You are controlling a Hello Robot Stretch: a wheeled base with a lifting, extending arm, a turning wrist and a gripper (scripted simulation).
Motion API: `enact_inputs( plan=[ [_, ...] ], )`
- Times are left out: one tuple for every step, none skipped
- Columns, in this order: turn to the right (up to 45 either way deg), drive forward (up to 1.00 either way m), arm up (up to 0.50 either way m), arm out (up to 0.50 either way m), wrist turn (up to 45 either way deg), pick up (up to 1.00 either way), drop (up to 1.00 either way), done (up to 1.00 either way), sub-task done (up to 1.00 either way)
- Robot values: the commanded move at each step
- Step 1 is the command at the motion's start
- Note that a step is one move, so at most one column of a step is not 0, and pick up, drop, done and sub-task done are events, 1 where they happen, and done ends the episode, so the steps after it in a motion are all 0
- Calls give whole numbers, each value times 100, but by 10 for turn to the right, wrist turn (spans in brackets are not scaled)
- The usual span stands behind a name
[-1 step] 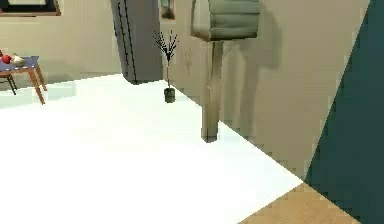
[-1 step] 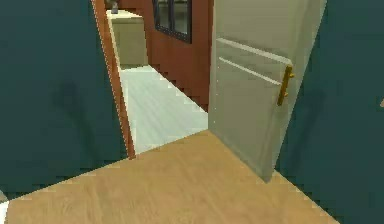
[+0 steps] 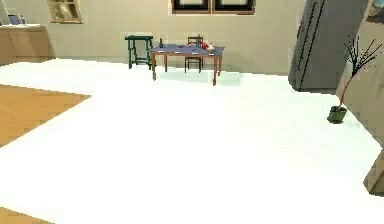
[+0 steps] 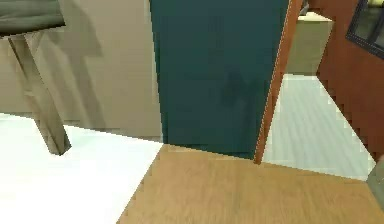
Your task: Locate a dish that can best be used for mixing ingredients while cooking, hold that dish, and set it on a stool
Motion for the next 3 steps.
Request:
enact_inputs(
  plan=[
    [-420, 0, 0, 0, 0, 0, 0, 0, 0],
    [0, 100, 0, 0, 0, 0, 0, 0, 0],
    [0, 100, 0, 0, 0, 0, 0, 0, 0]
  ],
)
